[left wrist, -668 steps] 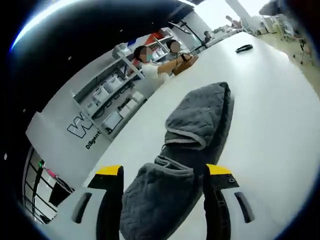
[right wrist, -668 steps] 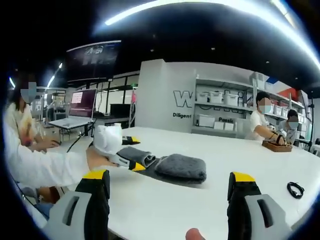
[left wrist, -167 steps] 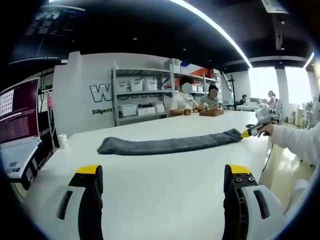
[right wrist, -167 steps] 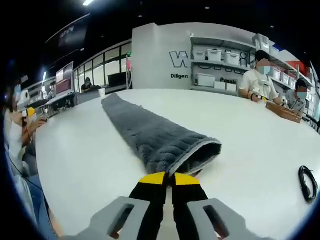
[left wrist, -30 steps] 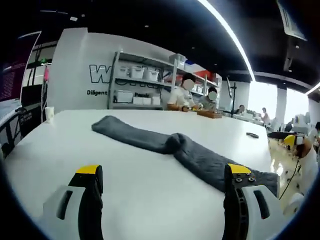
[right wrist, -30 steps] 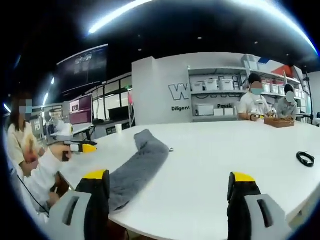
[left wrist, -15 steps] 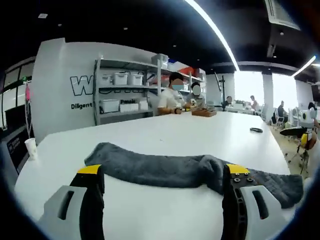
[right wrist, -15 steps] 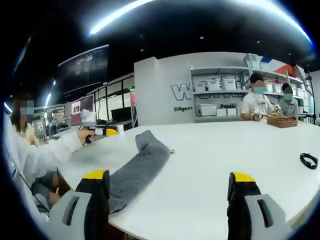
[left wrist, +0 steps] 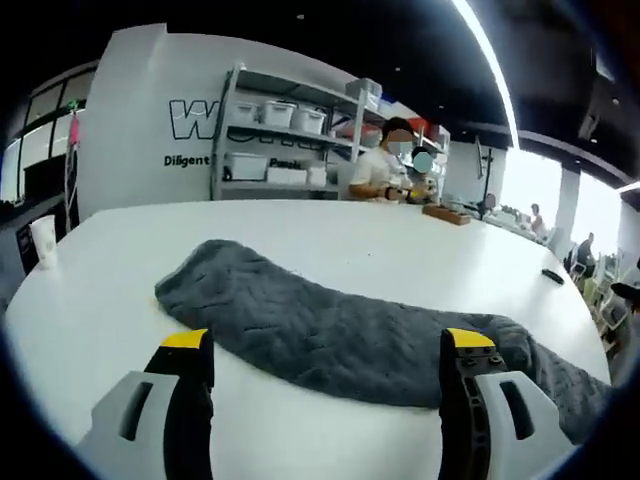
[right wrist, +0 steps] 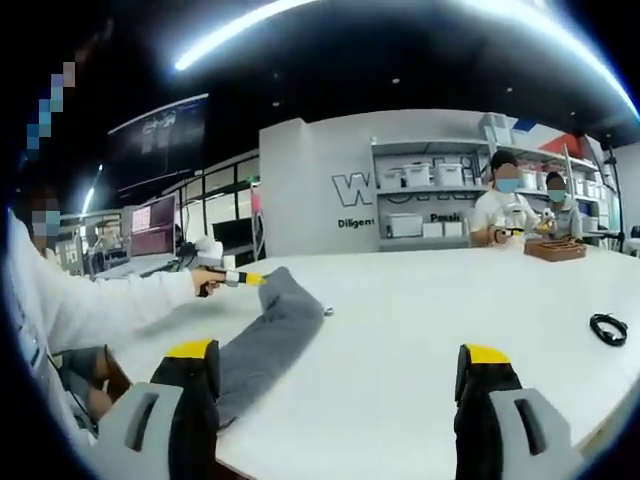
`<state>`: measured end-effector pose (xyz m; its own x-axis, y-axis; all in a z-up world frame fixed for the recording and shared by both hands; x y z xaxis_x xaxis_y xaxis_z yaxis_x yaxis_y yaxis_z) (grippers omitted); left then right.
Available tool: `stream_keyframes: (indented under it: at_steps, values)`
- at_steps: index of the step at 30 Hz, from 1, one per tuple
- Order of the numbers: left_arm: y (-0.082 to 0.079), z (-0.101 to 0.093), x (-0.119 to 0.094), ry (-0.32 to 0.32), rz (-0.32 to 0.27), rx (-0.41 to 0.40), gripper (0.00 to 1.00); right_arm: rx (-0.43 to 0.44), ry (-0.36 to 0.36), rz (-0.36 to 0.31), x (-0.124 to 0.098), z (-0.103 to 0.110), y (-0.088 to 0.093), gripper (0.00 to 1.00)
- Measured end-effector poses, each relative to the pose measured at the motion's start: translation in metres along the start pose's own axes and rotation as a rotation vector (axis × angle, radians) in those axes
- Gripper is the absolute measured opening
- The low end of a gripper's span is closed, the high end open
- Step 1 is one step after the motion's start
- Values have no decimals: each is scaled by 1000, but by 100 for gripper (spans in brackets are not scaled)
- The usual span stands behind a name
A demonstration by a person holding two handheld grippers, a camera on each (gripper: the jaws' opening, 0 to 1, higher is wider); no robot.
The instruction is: Open the folded towel by lifting each exposed corner and separating the folded layers until the towel lies flat within the target outline without major curled edges
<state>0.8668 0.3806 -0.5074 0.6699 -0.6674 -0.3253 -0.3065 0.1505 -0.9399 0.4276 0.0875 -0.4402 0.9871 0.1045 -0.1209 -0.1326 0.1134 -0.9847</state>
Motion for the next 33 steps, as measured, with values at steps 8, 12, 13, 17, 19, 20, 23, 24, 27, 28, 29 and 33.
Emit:
stream_keyframes:
  at_steps: [8, 12, 13, 17, 19, 20, 23, 24, 27, 28, 29, 33]
  values:
    - [13, 6, 36, -5, 50, -57, 92, 4, 24, -6, 4, -11, -3, 99]
    - [10, 5, 56, -11, 38, -64, 92, 6, 33, -5, 6, -19, -4, 99]
    - [10, 4, 59, -12, 41, -56, 93, 6, 34, -5, 7, -20, -4, 99]
    - [4, 1, 80, -9, 53, -26, 95, 5, 45, -4, 9, -28, -5, 99]
    - [1, -3, 91, -1, 60, -5, 95, 7, 50, -1, 10, -30, -4, 99]
    - [0, -4, 99, 7, 67, 11, 95, 8, 52, 0, 11, -32, -4, 99]
    - [-5, -8, 119, 20, 71, 38, 95, 11, 61, 5, 12, -37, -3, 99]
    - [-7, -9, 124, 22, 69, 55, 95, 9, 64, 8, 13, -38, -3, 99]
    - [-12, -16, 140, 50, 71, 94, 95, 5, 78, 14, 13, -43, -2, 99]
    - [-14, -19, 146, 54, 71, 102, 96, 2, 82, 17, 13, -44, -2, 99]
    - [-15, -23, 152, 62, 71, 115, 96, 0, 88, 18, 13, -46, -1, 99]
    - [-18, -35, 169, 91, 61, 133, 97, -3, 104, 33, 14, -50, 2, 99]
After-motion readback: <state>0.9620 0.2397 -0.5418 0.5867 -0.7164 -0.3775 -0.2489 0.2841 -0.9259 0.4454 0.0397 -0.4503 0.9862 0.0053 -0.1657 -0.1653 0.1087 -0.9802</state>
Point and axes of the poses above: the point that each gripper's makers call its tool centre point, and the gripper's own axes: x roughly forward along the fingers, z roughly to its left, y roughly out of its underside, the point moved 3 cm from there along -x, roughly backward along the fingers, and after that the axes turned 2 degrees about x, right-handed, at the moved point
